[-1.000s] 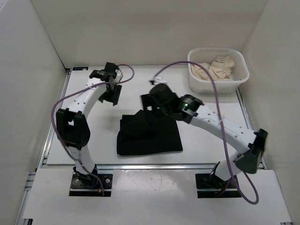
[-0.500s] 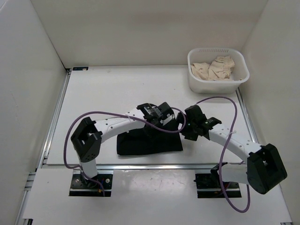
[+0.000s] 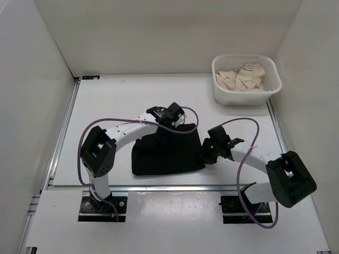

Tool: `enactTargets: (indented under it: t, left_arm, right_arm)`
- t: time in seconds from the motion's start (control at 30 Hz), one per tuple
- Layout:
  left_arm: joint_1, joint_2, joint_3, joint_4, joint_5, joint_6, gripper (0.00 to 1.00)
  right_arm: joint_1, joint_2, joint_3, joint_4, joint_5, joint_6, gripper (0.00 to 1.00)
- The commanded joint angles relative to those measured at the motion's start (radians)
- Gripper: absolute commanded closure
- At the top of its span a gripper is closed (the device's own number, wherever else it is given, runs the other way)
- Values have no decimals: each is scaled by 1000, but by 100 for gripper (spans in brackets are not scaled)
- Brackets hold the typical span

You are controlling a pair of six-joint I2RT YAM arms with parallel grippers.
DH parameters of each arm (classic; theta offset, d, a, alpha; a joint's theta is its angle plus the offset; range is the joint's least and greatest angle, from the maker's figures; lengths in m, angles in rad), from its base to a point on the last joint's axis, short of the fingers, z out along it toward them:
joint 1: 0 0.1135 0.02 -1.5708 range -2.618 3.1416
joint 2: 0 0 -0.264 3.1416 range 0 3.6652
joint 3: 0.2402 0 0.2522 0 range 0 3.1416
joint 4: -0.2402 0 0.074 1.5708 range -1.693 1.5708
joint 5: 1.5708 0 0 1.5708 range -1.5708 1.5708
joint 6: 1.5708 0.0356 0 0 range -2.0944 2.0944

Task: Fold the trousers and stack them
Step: Fold the trousers

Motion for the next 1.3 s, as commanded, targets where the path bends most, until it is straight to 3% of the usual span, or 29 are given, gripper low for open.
enactTargets:
  t: [0.0,0.03,0.13,0.3,0.43,0.47,0.53,0.57,0.6,0.63,0.7,0.83,0.97,1.07,1.27]
  left_arm:
    - [70,-59,58,32,-26,-2,86]
    - [93,-72,58,32,-26,-2,86]
    - [216,-72,58,32,-16,-2,86]
    - [394,-3,58,32,-15,-2,86]
    - [469,68,58,32,-60,-2,74]
    - [482,78,58,32,-71,-2,71]
    - [514,101,58,32,-103,-2,57]
    - [524,102,58,32,-103,-2,49]
    - [534,102,67,32,-117,-2,40]
    - [554,102,87,23,-117,-2,30]
    - [569,76,113,7,-91,-2,24]
    - [592,-18,136,-65,55,-2,20]
    - [592,-102,-53,-117,362,-2,20]
    - [565,-112,-197,-129,510,-2,19]
    - [545,-9,-272,-83,575,-2,18]
  right_arm:
    - [-10,28,-9,15,-35,5,69]
    - [-10,28,-9,15,-35,5,84]
    - [-33,28,-19,4,-35,5,100]
    - [-42,17,-31,17,-53,14,100]
    - [-42,17,-13,8,-53,25,100]
    - [-42,7,-13,7,-53,36,98]
    - [-32,-7,-13,7,-41,54,81]
    - [-32,-23,-13,7,-26,68,70]
    - [-32,-38,-13,-2,-13,80,47]
    - [-21,-38,0,-14,-3,80,39]
    - [-21,-59,20,-38,31,70,23]
    - [-21,-69,93,-108,88,10,14]
    - [-21,3,188,-118,97,-91,11]
    - [-30,124,314,-129,77,-165,10]
    - [-98,305,370,-62,64,-86,10]
